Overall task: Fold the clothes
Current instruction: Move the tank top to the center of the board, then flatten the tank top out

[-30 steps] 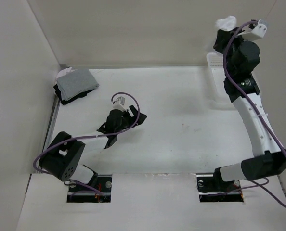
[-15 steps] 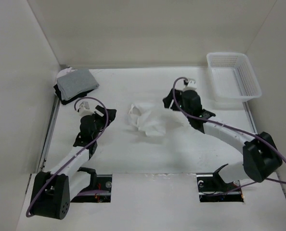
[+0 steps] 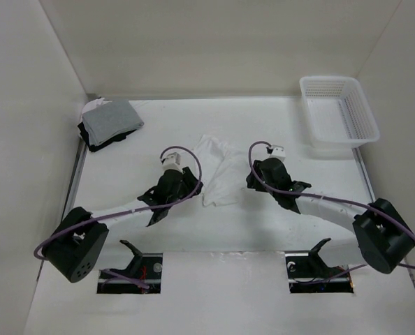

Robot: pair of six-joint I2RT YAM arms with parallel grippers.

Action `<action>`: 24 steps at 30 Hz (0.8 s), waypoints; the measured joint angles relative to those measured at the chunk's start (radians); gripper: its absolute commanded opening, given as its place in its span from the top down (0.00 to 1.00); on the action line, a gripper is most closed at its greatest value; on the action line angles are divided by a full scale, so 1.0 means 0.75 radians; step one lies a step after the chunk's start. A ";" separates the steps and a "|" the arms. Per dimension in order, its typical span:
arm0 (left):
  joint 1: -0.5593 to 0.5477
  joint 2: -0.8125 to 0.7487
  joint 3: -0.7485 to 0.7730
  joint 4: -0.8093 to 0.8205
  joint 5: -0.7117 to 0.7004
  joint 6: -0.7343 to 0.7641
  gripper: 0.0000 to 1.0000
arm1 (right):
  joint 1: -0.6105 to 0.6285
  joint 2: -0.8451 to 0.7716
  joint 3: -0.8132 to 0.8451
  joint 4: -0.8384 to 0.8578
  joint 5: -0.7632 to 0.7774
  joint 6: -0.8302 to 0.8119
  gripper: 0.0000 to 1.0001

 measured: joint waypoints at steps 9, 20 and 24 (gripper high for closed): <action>-0.311 0.079 0.137 -0.192 -0.241 -0.122 0.48 | -0.031 0.106 0.001 0.112 -0.005 0.004 0.45; -0.352 0.167 0.135 -0.215 -0.323 -0.300 0.48 | -0.210 0.116 -0.071 0.182 -0.005 0.069 0.33; -0.367 0.223 0.143 -0.204 -0.335 -0.324 0.64 | -0.207 0.121 -0.071 0.197 -0.008 0.083 0.35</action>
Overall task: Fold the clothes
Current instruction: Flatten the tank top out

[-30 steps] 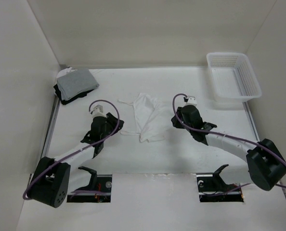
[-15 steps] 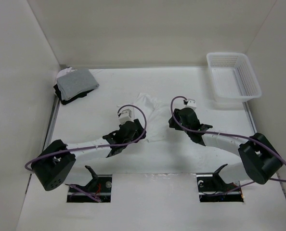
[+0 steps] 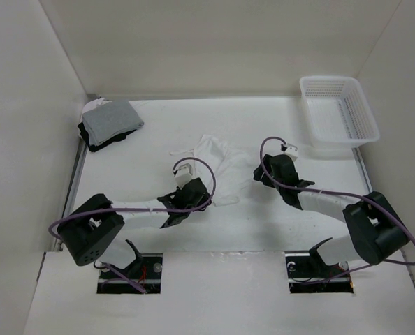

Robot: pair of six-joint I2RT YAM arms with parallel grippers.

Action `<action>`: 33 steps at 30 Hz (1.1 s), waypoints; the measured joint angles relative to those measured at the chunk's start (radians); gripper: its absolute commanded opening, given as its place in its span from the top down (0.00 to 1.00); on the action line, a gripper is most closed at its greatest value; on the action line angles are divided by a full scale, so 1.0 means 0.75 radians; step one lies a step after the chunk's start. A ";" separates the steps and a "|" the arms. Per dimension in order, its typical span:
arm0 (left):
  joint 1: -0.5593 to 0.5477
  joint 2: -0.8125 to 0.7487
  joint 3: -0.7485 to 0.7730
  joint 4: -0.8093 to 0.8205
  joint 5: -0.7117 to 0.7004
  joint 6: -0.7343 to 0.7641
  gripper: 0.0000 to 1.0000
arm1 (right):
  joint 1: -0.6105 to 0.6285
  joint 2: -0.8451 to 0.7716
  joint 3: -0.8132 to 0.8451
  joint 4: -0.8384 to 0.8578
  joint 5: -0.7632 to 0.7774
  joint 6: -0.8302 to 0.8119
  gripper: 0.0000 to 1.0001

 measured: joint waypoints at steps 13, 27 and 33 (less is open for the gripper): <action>0.085 -0.257 0.000 -0.030 -0.003 0.011 0.99 | -0.041 0.003 -0.001 0.030 0.004 0.052 0.34; 0.457 -0.840 -0.058 -0.229 0.038 0.067 0.98 | 0.119 0.119 -0.011 0.080 -0.135 0.138 0.38; 0.462 -0.830 -0.069 -0.235 0.080 0.084 0.98 | 0.294 0.148 -0.002 0.100 -0.317 0.229 0.64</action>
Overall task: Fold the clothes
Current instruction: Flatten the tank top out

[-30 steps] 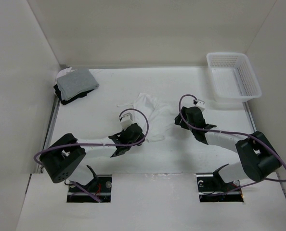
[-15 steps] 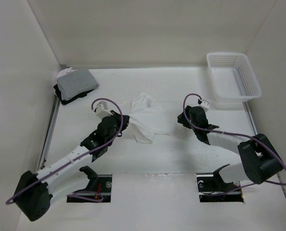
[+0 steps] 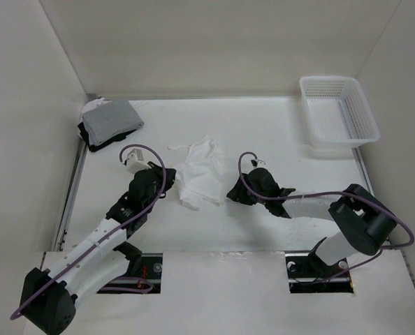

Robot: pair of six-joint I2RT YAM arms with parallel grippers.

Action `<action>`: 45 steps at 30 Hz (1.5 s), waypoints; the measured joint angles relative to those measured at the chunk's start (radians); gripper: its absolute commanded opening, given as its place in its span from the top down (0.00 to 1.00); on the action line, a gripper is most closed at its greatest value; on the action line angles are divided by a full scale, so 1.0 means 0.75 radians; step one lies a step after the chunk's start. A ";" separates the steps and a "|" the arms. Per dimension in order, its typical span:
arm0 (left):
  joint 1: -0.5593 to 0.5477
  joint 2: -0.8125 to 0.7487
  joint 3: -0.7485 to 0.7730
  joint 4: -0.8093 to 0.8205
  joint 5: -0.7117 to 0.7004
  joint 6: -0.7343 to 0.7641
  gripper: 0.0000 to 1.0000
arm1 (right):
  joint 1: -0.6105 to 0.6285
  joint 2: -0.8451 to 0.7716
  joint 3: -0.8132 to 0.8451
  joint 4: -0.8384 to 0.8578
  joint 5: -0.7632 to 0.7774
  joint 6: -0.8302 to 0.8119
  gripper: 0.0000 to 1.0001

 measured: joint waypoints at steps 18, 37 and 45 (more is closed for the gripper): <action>0.036 -0.042 -0.039 -0.017 0.022 0.023 0.97 | 0.123 0.137 -0.024 0.179 -0.087 0.202 0.93; 0.361 0.547 0.996 0.319 0.242 0.187 0.99 | -0.209 -0.182 1.206 -0.372 0.107 -0.480 0.93; 0.296 -0.004 0.507 0.397 0.243 0.277 0.95 | -0.040 -0.547 0.692 -0.374 0.185 -0.568 0.94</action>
